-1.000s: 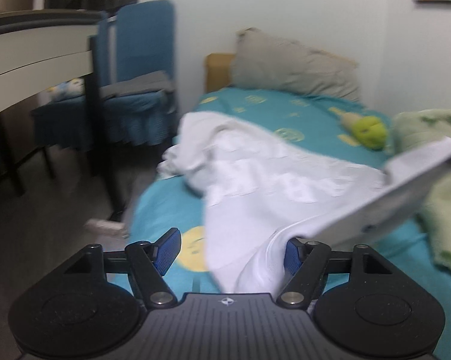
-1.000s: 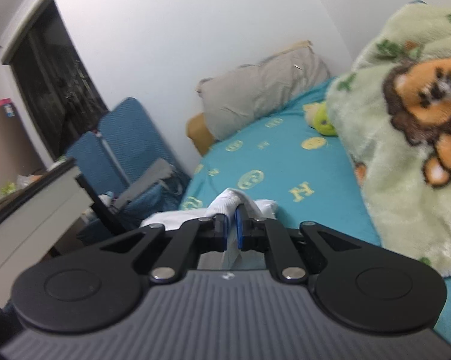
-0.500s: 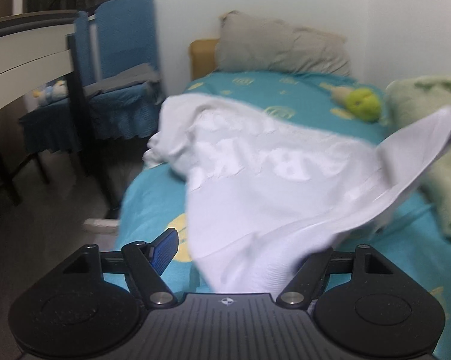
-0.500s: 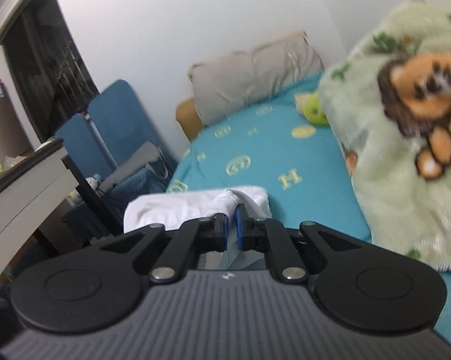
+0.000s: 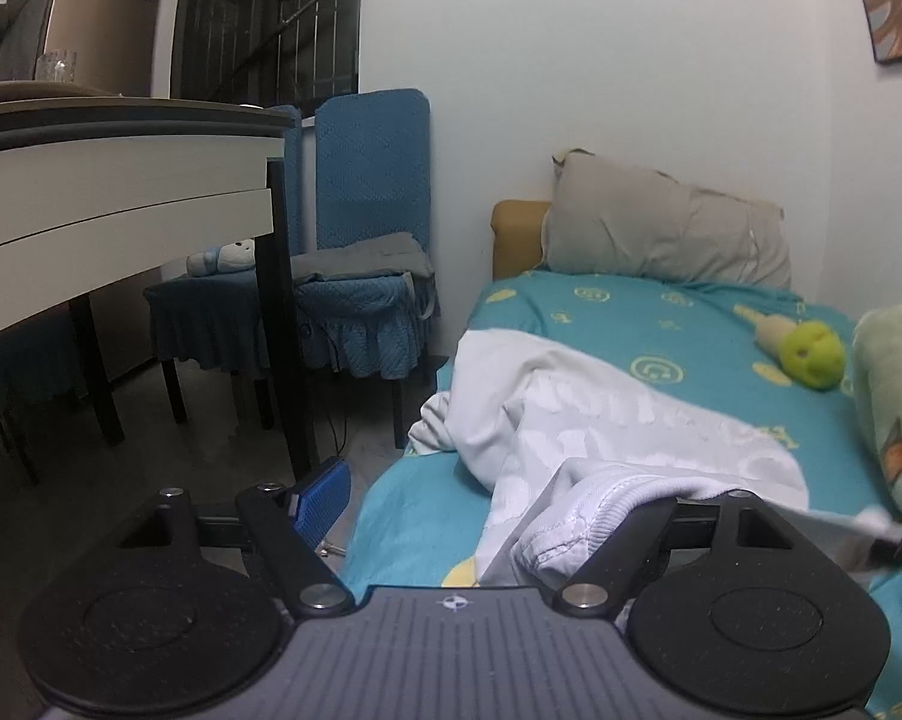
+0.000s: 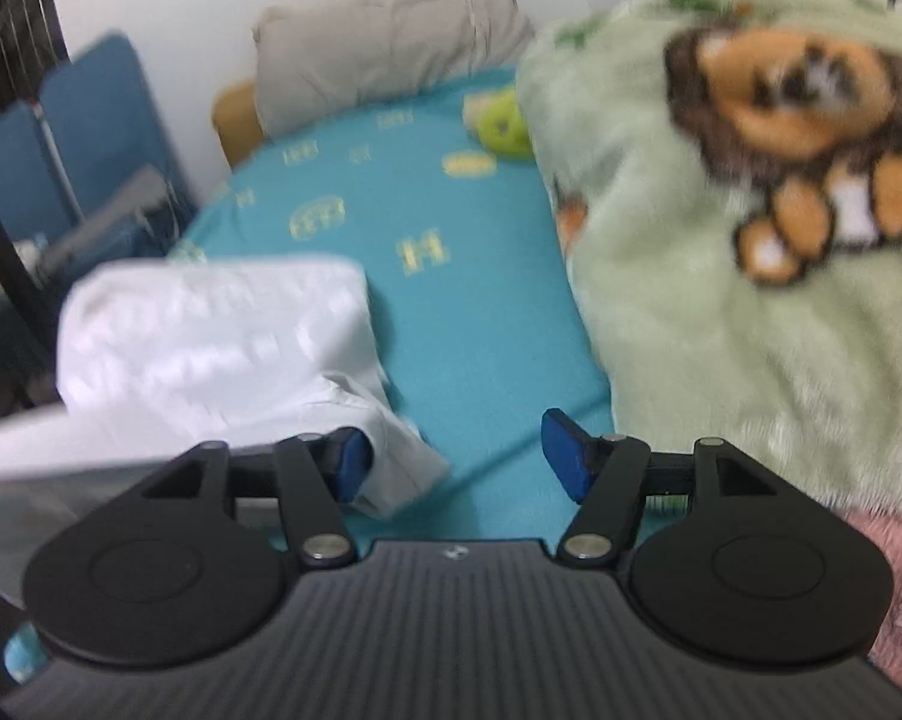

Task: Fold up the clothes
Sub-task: 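Lift the T-shirt high with both tools and shake it out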

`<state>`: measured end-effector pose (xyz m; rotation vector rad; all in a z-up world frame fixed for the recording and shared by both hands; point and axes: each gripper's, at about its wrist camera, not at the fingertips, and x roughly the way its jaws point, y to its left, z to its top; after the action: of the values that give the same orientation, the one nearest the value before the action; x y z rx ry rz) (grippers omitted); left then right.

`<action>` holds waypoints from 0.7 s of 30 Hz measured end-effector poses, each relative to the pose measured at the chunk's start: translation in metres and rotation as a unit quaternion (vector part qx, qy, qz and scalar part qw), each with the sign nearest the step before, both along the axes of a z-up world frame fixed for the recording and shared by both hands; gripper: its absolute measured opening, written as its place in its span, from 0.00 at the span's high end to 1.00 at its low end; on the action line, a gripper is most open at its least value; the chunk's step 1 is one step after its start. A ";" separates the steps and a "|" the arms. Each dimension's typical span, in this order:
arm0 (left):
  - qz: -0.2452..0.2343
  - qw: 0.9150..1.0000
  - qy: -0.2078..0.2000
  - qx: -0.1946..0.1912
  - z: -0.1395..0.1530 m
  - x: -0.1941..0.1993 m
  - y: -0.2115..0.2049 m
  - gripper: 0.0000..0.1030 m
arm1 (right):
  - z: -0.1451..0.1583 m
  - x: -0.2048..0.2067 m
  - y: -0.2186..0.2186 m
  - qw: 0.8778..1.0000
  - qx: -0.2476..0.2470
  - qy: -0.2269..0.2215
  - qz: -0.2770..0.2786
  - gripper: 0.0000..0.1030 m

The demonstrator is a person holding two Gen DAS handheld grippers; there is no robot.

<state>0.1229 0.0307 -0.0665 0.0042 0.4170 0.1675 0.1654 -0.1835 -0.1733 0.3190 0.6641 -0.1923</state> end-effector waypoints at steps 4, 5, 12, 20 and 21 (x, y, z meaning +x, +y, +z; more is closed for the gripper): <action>-0.002 1.000 -0.009 0.001 0.003 -0.003 -0.003 0.22 | -0.008 0.000 0.000 1.000 0.002 0.020 0.002 0.39; -0.002 1.000 -0.013 0.002 0.003 -0.003 -0.004 0.22 | -0.005 -0.003 0.000 1.000 0.000 0.011 -0.003 0.40; -0.007 0.998 -0.062 0.024 0.014 -0.014 -0.012 0.19 | 0.025 -0.032 -0.011 0.993 0.012 -0.097 -0.063 0.39; 0.008 0.983 -0.183 0.029 0.084 -0.046 -0.006 0.15 | 0.105 -0.059 -0.004 0.975 -0.005 -0.215 -0.060 0.38; 0.011 0.979 -0.201 0.027 0.098 -0.050 -0.003 0.15 | 0.122 -0.060 -0.001 0.971 -0.011 -0.231 -0.053 0.38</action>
<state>0.0733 0.0277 0.0318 0.0182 0.0078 0.1960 0.1050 -0.1847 -0.0512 0.3624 0.1827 -0.2187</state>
